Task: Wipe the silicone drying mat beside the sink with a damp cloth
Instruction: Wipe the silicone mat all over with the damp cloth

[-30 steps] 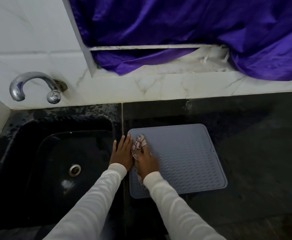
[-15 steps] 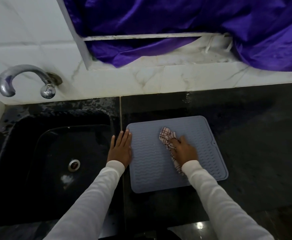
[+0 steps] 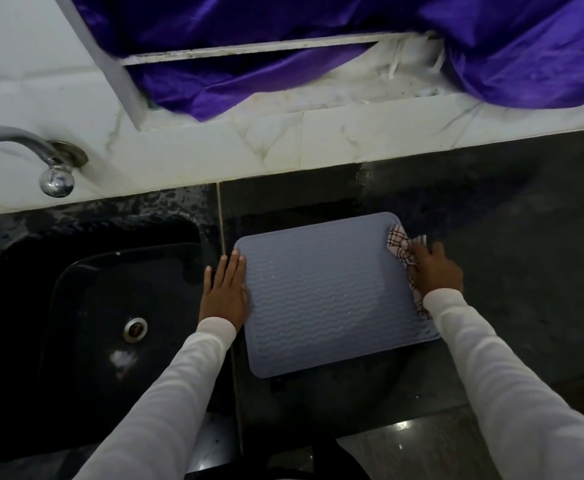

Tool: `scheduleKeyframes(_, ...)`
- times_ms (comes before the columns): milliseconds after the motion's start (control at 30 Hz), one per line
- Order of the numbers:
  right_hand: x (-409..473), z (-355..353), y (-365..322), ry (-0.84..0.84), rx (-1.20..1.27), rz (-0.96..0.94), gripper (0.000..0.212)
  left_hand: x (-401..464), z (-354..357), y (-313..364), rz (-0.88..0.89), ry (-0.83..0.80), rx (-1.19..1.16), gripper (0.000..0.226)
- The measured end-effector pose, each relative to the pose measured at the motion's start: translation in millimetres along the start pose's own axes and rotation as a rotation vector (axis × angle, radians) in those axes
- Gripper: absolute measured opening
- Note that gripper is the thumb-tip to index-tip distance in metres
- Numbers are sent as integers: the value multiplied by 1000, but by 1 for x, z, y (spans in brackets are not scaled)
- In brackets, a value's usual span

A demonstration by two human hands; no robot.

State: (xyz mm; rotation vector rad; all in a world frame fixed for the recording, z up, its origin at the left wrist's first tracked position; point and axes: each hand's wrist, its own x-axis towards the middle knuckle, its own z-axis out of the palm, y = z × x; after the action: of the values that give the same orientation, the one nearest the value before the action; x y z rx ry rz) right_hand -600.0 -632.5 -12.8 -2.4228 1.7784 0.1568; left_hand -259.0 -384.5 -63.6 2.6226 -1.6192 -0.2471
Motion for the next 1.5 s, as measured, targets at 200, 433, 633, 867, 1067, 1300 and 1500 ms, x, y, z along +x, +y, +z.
scheduleKeyframes(200,-14,-17,-16,-30,52,50,48,-2,-2,1,-31,-19,2,65)
scheduleKeyframes(433,-69,-22,-89,173,345,-179,43,-3,-4,4,-32,-36,-36,67)
scheduleKeyframes(633,-114,9,-204,51,303,-514,45,1,0,6,-49,-60,-26,68)
scheduleKeyframes(867,-138,49,-256,-92,220,-451,49,3,6,1,-47,-61,35,72)
scheduleKeyframes(1067,-119,43,-223,-108,166,-492,37,2,2,0,-44,-45,22,69)
scheduleKeyframes(1300,-81,29,-119,-38,166,-309,38,0,-2,-2,-28,-25,19,62)
scheduleKeyframes(1500,-40,9,-18,-24,88,-41,44,1,-1,0,-39,-25,2,59)
